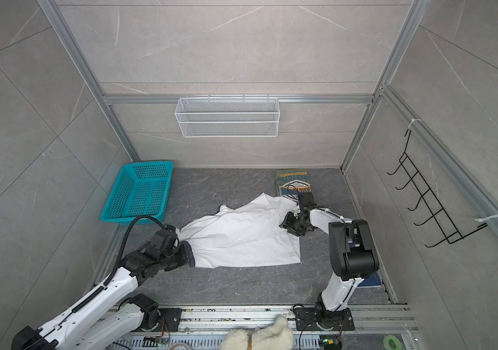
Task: Fold and stack tank tops
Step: Smooth out the tank top at the center of the table.
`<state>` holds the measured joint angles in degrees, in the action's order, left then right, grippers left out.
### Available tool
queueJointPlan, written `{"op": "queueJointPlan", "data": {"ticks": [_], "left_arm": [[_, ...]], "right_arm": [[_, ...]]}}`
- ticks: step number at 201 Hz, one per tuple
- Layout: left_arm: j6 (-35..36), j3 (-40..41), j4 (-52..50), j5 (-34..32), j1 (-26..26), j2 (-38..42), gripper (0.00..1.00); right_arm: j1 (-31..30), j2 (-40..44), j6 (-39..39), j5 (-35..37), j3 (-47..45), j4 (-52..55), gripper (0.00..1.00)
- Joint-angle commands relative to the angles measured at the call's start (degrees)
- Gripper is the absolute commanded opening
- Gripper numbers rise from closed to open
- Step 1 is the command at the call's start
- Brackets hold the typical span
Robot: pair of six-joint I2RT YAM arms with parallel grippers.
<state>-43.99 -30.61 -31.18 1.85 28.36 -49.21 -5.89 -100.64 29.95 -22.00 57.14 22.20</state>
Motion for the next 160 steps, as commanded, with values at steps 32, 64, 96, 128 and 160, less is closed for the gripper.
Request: {"op": "queueJointPlan", "data": {"ticks": [32, 64, 96, 128, 160], "left_arm": [[-0.6, -0.3, 0.7, -1.2, -0.1, 0.5, 0.00], [-0.6, -0.2, 0.8, -1.1, -0.1, 0.6, 0.00], [-0.4, -0.3, 0.4, -1.4, -0.1, 0.8, 0.00], [-0.4, -0.1, 0.7, -1.3, -0.1, 0.6, 0.00], [-0.5, 0.0, 1.1, -1.2, -0.1, 0.1, 0.00]], "right_arm": [[-2.4, -2.1, -1.7, 0.4, 0.4, 1.2, 0.46], [-2.9, -2.2, -1.5, -0.8, -0.6, 0.4, 0.39], [-3.0, 1.2, -1.7, -0.3, -1.2, 1.7, 0.37], [-3.5, 4.2, -2.4, -0.4, -2.2, 2.8, 0.37], [-4.6, 5.5, -2.7, -0.6, -3.0, 2.9, 0.36]]}}
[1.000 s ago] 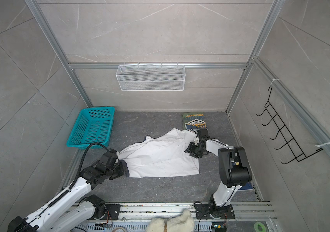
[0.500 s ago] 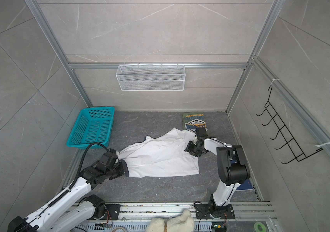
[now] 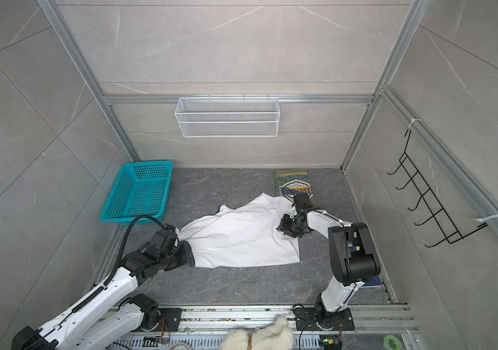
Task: Fold and stack tank tops
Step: Smooth out the tank top at the center of the table.
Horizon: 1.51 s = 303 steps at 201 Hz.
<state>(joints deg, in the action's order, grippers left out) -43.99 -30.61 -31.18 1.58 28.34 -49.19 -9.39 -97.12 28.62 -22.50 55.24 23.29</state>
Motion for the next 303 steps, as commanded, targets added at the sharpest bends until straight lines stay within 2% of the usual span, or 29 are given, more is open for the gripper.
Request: {"op": "queueJointPlan", "data": {"ticks": [1, 37, 84, 110, 149, 193, 243, 273, 303], "left_arm": [[-0.6, 0.0, 1.1, -0.9, -0.1, 0.0, 0.00], [-0.6, 0.0, 0.9, -1.0, -0.1, 0.4, 0.00], [-0.7, 0.3, 0.4, -1.6, -0.1, 0.9, 0.00], [-0.8, -0.1, 0.4, -1.9, 0.0, 0.9, 0.00], [0.7, -3.1, -1.8, -4.7, -0.1, 1.2, 0.00], [4.5, -13.7, -8.4, -11.1, -0.2, 5.5, 0.00], [9.2, -29.6, -14.2, -14.9, -0.2, 9.1, 0.00], [13.1, -39.3, -16.6, -14.4, -0.1, 8.3, 0.00], [16.2, -48.8, -16.8, -13.8, -0.1, 4.4, 0.00]], "right_arm": [[-1.1, 2.0, -1.4, -0.1, -1.1, 1.8, 0.36], [-1.3, 1.6, -1.7, 0.2, -0.6, 2.4, 0.30], [-1.9, 1.1, -1.8, -0.7, -0.5, 2.0, 0.30], [-2.1, 2.0, -1.6, 0.3, -0.6, 2.1, 0.13], [-2.1, 7.9, -1.5, 2.6, 1.3, 5.7, 0.04], [-2.1, 21.4, -1.8, 6.6, 6.8, 16.0, 0.02], [-2.1, 34.6, -2.2, 10.4, 20.9, 27.7, 0.01], [-1.9, 36.5, -2.6, 12.2, 32.2, 31.3, 0.01], [-2.0, 31.6, -3.0, 11.4, 44.3, 34.1, 0.01]]}}
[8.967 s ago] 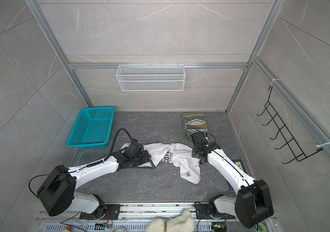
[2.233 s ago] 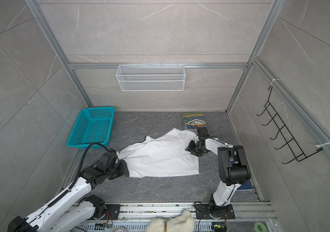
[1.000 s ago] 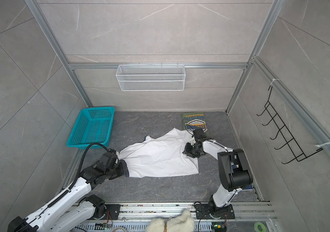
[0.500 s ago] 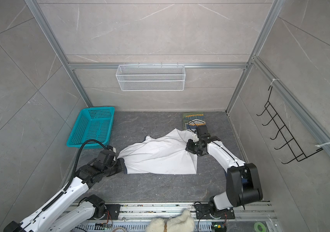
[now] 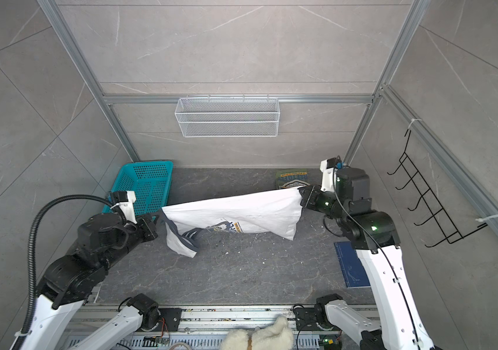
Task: Fold and stack tank tops
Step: Smooth out the tank top at the center of the table.
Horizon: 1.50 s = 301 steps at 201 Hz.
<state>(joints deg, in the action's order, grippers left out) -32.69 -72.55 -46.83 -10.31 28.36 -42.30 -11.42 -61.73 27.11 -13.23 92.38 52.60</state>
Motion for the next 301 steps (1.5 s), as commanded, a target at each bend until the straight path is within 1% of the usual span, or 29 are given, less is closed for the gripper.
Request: {"op": "queueJointPlan", "data": {"ticks": [1, 32, 68, 85, 106, 130, 141, 157, 171, 182, 193, 210, 231, 242, 253, 258, 274, 290, 301], "left_arm": [[5.0, -7.1, -1.2, -2.0, -0.2, -2.7, 0.00], [7.7, -15.0, -0.6, -5.5, -0.2, -9.9, 0.00], [11.0, -23.0, 1.7, -8.6, -0.2, -21.4, 0.00], [12.8, -27.3, 2.3, -9.7, -1.3, -27.5, 0.00], [14.1, -33.0, 3.4, -7.7, -4.6, -34.0, 0.00], [15.6, -40.2, 4.8, -4.3, -8.3, -40.1, 0.00], [16.7, -44.2, 4.7, -2.2, -9.3, -42.4, 0.00], [17.9, -48.5, 4.8, -0.1, -9.6, -44.0, 0.00], [17.6, -49.6, 5.2, 2.5, -9.6, -43.3, 0.00], [16.5, -47.9, 5.8, 5.3, -9.6, -41.3, 0.00], [15.2, -43.2, 7.4, 8.0, -9.6, -37.7, 0.00], [13.1, -33.2, 9.5, 11.4, -9.6, -30.7, 0.00], [10.8, -20.3, 9.2, 14.6, -9.6, -21.8, 0.00], [9.3, -13.3, 8.8, 18.0, -9.6, -17.4, 0.00], [7.7, -6.8, 7.2, 22.0, -9.5, -13.9, 0.00], [6.9, -3.8, 6.3, 23.3, -9.5, -12.3, 0.00], [4.1, 6.4, 4.5, 27.0, -9.5, -6.8, 0.00], [1.6, 14.8, 1.5, 28.8, -9.5, -2.1, 0.00], [0.0, 19.8, -0.8, 29.9, -9.6, 0.6, 0.00]], "right_arm": [[0.0, -4.1, -1.5, 2.0, 7.6, 4.8, 0.01], [0.0, -11.2, -1.1, 2.2, 17.2, 5.3, 0.00], [0.1, -19.4, -1.1, 3.3, 25.3, 3.2, 0.00], [0.2, -23.8, -1.2, 3.9, 29.0, 2.3, 0.00], [1.0, -30.1, -0.8, 4.7, 36.0, 2.8, 0.00], [2.9, -37.3, -0.1, 3.8, 46.5, 4.5, 0.00], [4.4, -40.3, 0.9, 2.1, 52.3, 6.2, 0.00], [6.3, -43.0, 2.0, 0.1, 59.4, 8.8, 0.00], [6.8, -42.3, 1.8, -0.5, 60.3, 9.4, 0.00], [6.9, -39.5, 1.5, -0.7, 57.1, 8.5, 0.00], [6.9, -35.2, 1.2, -1.5, 49.9, 6.2, 0.00], [7.0, -27.4, 1.0, -2.4, 37.1, 2.3, 0.00], [7.0, -18.4, 1.4, -4.5, 21.7, -0.5, 0.01], [7.0, -13.5, 1.6, -6.2, 12.3, -1.7, 0.01], [7.0, -8.7, 1.6, -7.0, 3.5, -1.9, 0.01], [7.0, -6.1, 1.6, -7.4, -1.6, -2.0, 0.01], [7.0, -0.4, 1.7, -9.3, -13.3, -1.9, 0.01], [7.0, 3.9, 1.5, -11.8, -22.2, -0.3, 0.01], [6.9, 6.4, 1.1, -9.2, -27.2, 3.1, 0.01]]}}
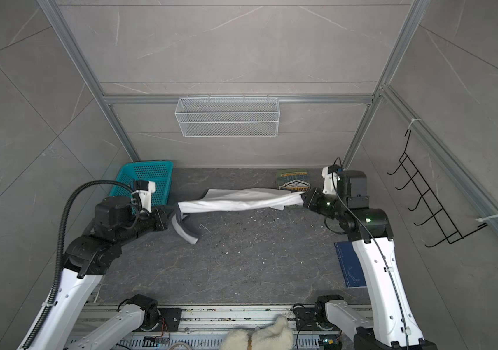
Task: Fold and stack tank tops
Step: Smooth out the tank top at the center of the table.
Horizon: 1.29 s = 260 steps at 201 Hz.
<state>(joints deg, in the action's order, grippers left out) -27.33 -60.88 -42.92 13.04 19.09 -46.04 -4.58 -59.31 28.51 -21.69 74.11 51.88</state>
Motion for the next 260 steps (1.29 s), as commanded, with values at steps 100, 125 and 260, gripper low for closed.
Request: {"op": "queueJointPlan", "data": {"ticks": [100, 125, 260], "left_arm": [[-14.0, 12.3, -16.6, 1.0, 5.5, 3.5, 0.59], [-13.5, 7.1, -15.7, -4.6, 5.5, 3.3, 0.69], [-11.5, -9.3, 18.6, -9.7, 8.4, -47.2, 0.72]], "right_arm": [[0.1, 20.2, 10.2, 14.6, -24.3, 16.1, 0.72], [0.1, 18.6, 7.6, 17.1, -18.7, 14.9, 0.80], [-7.2, -31.8, 4.7, 10.5, -3.2, -24.5, 0.75]]}}
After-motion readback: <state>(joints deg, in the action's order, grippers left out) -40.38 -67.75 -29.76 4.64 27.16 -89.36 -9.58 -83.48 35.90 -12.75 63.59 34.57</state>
